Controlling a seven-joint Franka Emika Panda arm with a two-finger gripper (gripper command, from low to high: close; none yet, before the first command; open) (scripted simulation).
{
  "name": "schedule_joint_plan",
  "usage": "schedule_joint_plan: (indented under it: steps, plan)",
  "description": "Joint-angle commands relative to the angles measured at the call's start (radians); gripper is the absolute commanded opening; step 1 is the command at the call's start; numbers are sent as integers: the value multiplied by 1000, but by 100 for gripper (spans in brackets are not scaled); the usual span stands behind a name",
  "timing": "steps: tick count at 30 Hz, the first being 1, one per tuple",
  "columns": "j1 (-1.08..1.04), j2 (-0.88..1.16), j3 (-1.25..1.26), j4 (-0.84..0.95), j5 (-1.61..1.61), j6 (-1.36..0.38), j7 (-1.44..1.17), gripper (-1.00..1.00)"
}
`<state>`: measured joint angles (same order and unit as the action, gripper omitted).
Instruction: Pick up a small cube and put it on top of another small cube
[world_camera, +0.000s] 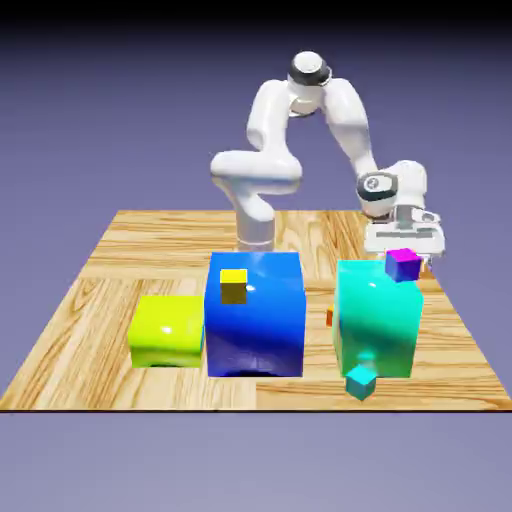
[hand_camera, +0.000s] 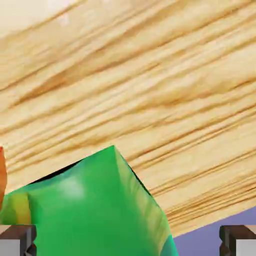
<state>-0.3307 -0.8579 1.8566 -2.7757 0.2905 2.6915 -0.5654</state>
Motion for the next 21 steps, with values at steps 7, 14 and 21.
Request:
schedule_joint_plan:
  steps: [7,14,21]
  plan:
    - [-153,-19,172,-62,-25,65,88,0]
    - [-357,-70,340,-39,-2,211,93,-100]
    - [-140,-15,161,-63,-26,56,88,-100]
